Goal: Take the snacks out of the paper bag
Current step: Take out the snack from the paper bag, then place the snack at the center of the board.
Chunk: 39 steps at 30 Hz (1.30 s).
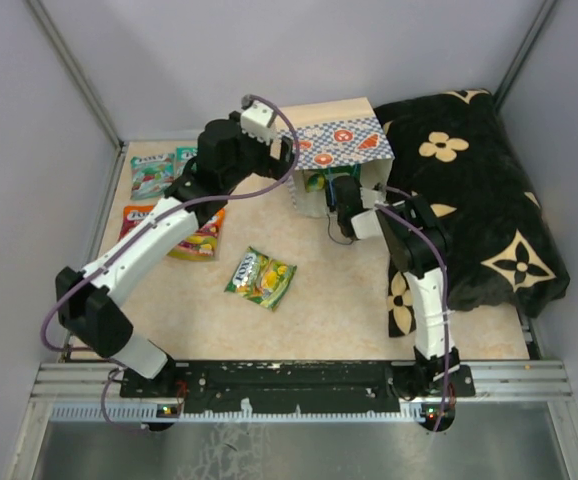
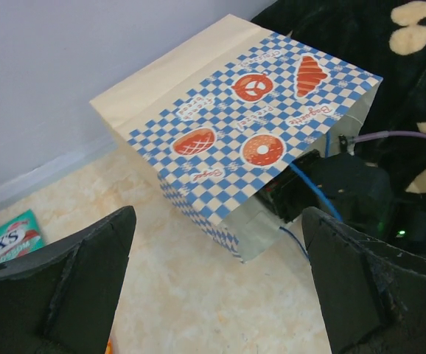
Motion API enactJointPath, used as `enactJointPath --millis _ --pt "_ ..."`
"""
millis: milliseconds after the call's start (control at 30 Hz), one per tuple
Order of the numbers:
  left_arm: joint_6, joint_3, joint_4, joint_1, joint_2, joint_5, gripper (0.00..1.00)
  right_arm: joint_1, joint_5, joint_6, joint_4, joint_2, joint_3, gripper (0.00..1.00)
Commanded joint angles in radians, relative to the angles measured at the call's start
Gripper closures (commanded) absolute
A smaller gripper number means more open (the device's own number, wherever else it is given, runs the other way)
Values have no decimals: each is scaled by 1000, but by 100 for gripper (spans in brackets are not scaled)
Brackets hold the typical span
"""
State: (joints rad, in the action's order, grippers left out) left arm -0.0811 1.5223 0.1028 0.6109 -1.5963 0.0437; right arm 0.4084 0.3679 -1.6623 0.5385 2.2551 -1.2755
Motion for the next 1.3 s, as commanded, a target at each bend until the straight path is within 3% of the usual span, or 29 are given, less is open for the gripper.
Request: enactJointPath --millis 0,467,800,1000,1100,1267 --pt "82 -103 -54 -52 115 -14 0 -10 -46 110 1 -175 133 100" --pt "126 -223 -62 -97 212 -65 0 -13 -143 278 -189 -733 467 100" --pt "163 -194 56 -108 254 -37 0 -11 -248 551 -650 -1123 604 100" --pt "199 -202 133 -146 294 -64 0 66 -318 897 -1088 -1181 443 100" --pt "210 -229 160 -161 319 -72 0 237 -147 1059 -1307 -1119 261 100" --pt "234 -265 199 -174 351 -89 0 498 149 1114 -1516 -977 103 100"
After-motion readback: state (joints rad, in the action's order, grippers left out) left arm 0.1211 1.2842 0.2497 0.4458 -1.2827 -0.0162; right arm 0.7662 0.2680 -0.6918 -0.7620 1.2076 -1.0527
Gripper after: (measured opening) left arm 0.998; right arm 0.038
